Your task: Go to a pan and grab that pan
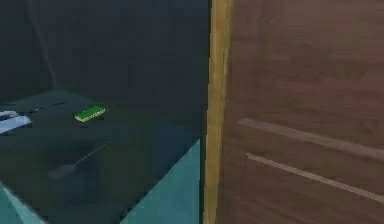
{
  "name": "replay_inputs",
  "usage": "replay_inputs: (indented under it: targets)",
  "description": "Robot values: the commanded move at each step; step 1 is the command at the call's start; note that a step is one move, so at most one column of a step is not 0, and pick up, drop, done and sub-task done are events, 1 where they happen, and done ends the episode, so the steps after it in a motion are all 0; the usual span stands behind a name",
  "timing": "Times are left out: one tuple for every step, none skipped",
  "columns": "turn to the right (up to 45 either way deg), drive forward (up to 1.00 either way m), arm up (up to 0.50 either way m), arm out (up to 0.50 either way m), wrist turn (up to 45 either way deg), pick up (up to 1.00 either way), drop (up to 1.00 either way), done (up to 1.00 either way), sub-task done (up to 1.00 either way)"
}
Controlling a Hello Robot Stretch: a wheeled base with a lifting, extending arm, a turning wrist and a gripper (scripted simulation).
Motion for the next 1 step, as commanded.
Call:
replay_inputs:
  targets:
    - [-45.0, 0.00, 0.00, 0.00, 0.0, 0.00, 0.00, 0.00, 0.00]
